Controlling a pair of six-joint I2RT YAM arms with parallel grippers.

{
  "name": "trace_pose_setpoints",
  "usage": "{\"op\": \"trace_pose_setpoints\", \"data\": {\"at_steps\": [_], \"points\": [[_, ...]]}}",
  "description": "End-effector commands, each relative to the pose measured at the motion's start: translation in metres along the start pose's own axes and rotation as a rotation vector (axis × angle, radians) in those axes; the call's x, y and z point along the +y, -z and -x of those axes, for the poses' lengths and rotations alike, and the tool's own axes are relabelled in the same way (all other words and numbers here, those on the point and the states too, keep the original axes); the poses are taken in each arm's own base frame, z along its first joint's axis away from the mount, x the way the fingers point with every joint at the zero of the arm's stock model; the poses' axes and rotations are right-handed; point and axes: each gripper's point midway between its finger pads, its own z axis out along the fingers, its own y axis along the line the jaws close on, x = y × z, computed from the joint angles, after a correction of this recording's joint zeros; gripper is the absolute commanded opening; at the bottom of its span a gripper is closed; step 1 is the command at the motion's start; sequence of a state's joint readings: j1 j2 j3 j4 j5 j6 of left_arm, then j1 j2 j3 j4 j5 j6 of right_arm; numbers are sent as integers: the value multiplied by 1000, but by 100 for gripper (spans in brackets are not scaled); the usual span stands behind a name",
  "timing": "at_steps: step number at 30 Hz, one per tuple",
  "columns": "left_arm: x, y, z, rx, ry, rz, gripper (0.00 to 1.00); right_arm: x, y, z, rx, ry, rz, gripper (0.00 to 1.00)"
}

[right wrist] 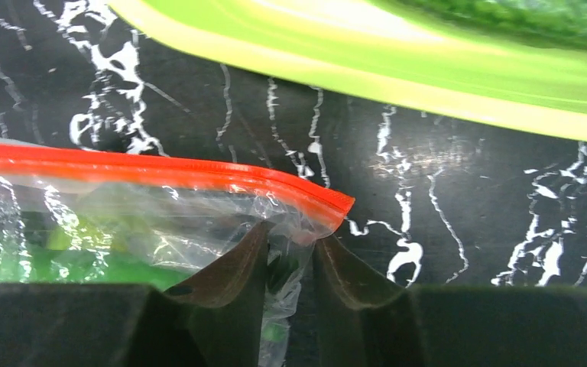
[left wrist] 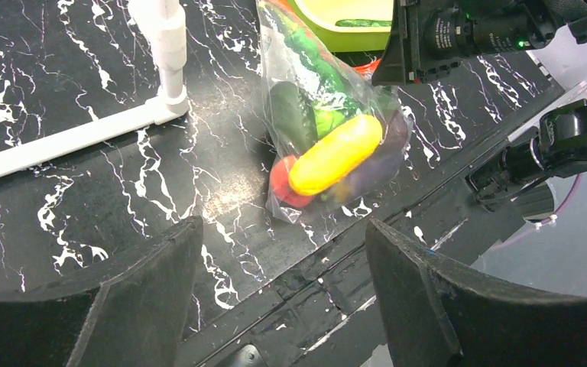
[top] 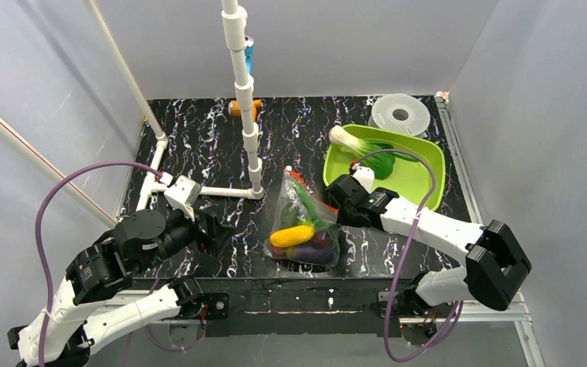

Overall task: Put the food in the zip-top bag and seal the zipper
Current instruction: Zip the zipper food storage bag at the center of the board, then reset both arms

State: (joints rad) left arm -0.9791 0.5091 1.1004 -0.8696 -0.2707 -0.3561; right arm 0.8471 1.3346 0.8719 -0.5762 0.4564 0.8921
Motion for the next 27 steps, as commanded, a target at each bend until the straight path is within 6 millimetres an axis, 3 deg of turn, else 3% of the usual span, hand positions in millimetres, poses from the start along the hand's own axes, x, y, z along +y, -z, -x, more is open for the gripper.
{"op": "trace_pose_setpoints", "data": {"at_steps": [1, 4, 12, 16, 19, 21, 27], "points": [[-2, 2, 1, -4, 18, -10, 76, -26, 5, 4, -28, 19, -78, 39], [-3, 1, 3, -8, 22, -13, 76, -19, 16, 5, -24, 25, -11, 49], [-6, -2, 7, -5, 6, -18, 76, 4, 81, 29, -145, 56, 310, 78], [-8, -6, 6, -2, 9, -23, 76, 34, 108, 19, -129, 136, 564, 97], [-11, -7, 7, -3, 18, -32, 76, 56, 126, 1, -58, 181, 740, 98], [-11, -5, 8, -7, 23, -36, 76, 57, 131, 0, -57, 187, 763, 98], [-9, 11, 23, -82, 47, -49, 79, 33, 168, 33, -258, 191, 747, 98]]}}
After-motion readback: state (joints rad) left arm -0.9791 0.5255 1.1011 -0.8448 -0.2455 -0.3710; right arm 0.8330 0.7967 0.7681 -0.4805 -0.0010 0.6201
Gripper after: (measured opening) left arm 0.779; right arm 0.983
